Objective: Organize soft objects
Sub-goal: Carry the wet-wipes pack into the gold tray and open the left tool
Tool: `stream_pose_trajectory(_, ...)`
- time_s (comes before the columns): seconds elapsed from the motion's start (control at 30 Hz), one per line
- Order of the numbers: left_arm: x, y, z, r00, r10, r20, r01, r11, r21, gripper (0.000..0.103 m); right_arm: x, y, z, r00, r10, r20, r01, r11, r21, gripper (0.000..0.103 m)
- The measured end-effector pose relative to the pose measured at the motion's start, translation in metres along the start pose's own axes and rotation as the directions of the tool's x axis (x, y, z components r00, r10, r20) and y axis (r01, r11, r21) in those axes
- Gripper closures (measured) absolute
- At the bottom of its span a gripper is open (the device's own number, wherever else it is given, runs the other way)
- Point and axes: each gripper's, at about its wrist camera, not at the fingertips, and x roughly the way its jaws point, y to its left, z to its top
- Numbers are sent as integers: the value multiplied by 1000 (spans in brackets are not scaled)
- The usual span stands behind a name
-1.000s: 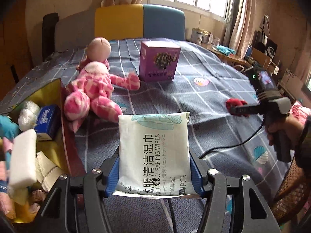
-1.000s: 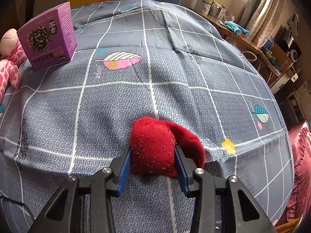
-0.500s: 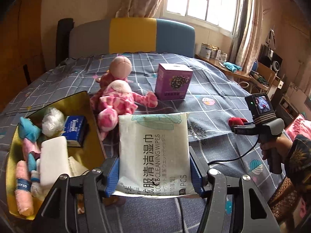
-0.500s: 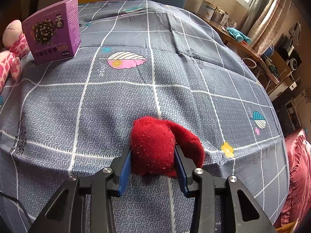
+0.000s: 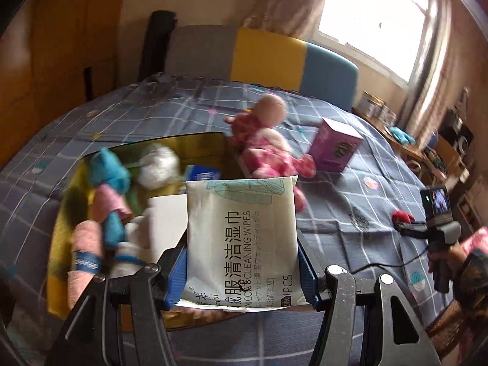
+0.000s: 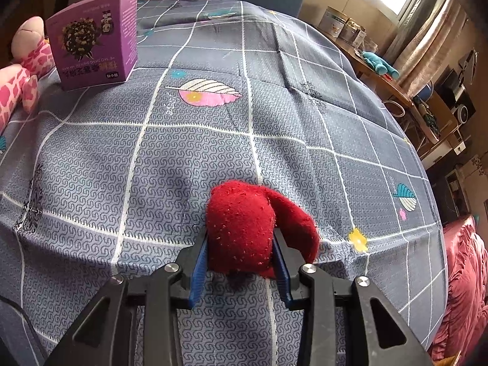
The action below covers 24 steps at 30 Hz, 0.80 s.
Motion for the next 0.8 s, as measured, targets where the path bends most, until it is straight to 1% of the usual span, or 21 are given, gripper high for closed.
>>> stream_pose_trajectory(0.07,-10,31,3,999,32,8,-31,996,-80,41,-1,0,0,1000,3,-2,-3,1000,3,66)
stream_pose_trajectory(0.13,-20,61,4,998,66,12,-63,986,-155,41,0,0,0,1000,3,-3,-3,1000,1,66)
stream_pose_trajectory(0.27,-36,115,-1,988,152,3,-145,949,-281,41,1,-2,3,1000,2,-6,-2,1000,-1,66)
stream_pose_trajectory(0.37,-40,142,-11,986,167,-22,-163,919,-360,41,1,-2,4,1000,2,-7,-2,1000,-1,66)
stream_pose_trajectory(0.47,-34,149,-17,990,133,-44,-139,899,-414,41,1,-2,4,1000,2,-8,-2,1000,0,66)
stream_pose_trajectory(0.53,-26,145,-17,994,92,-51,-105,896,-431,41,1,-2,5,1000,1,-8,-1,1000,-3,66)
stream_pose_trajectory(0.67,0,135,-10,995,51,-83,-82,900,-428,41,1,-1,5,1000,1,-8,-1,1000,-1,66)
stream_pose_trajectory(0.8,33,127,-4,987,98,-129,-140,916,-376,40,1,0,5,1000,2,-9,-2,1000,-1,66)
